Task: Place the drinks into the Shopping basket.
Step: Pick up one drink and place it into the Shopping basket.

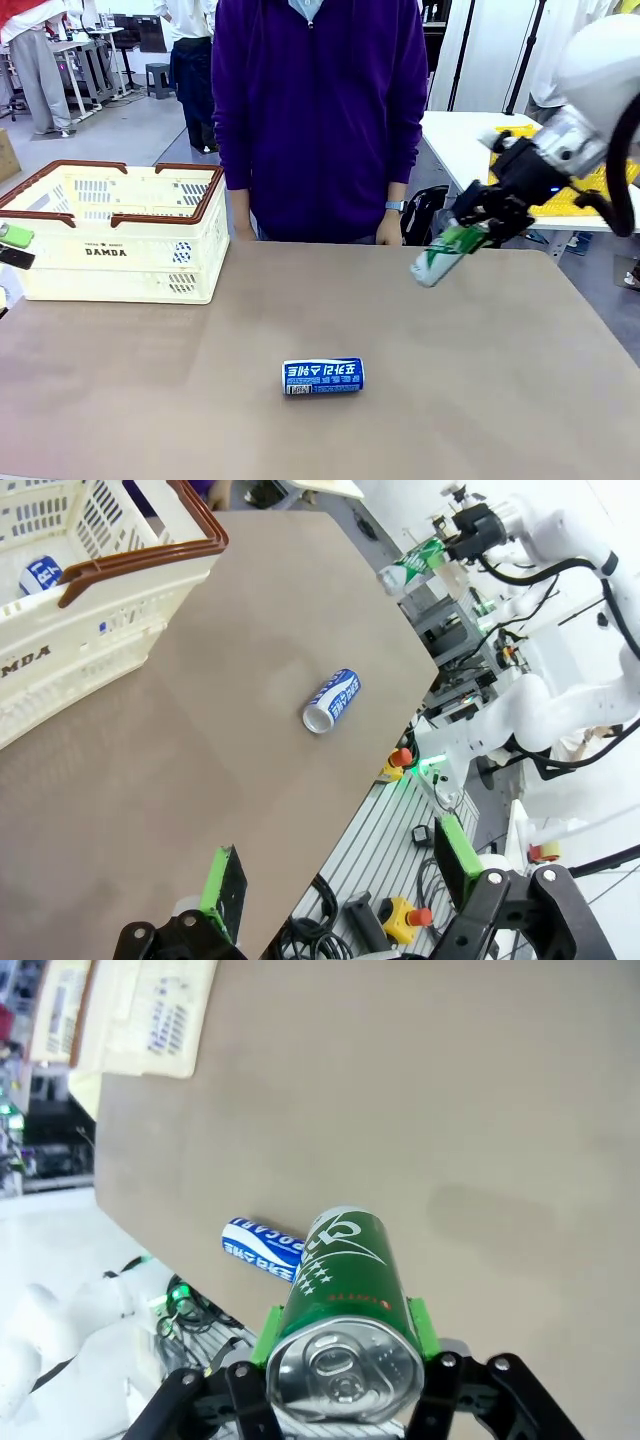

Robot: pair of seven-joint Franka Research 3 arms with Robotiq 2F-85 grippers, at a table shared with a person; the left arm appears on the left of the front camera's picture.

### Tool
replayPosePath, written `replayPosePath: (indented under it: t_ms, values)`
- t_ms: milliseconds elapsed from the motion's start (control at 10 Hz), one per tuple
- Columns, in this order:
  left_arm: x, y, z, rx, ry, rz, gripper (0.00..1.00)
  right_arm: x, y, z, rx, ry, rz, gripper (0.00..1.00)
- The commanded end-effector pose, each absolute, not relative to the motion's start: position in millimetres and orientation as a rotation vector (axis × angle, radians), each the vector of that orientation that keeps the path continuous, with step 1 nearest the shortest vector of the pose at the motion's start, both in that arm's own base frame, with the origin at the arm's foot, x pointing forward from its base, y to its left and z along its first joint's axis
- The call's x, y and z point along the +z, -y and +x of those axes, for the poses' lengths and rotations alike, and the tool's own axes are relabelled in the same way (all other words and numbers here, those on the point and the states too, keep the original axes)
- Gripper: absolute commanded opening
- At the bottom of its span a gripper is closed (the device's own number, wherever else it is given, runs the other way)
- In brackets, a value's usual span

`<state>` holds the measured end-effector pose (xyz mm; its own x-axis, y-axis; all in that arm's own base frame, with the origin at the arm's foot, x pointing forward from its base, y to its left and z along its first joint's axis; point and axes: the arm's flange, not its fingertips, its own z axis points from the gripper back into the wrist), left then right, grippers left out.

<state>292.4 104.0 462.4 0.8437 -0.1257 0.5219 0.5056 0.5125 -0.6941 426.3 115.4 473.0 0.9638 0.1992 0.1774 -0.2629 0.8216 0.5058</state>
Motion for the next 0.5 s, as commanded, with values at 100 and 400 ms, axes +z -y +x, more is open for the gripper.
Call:
replayPosePath:
  t_ms: [100, 400]
  values:
    - [464.2, -102.6, 292.5, -0.388, 0.449, -0.98, 1.0, 464.9, -200.6, 449.5, 0.323, 0.13, 0.487, 0.0]
    - [464.2, -102.6, 292.5, -0.388, 0.449, -0.98, 1.0, 444.2, -296.2, 464.1, 0.514, 0.159, 0.275, 0.0]
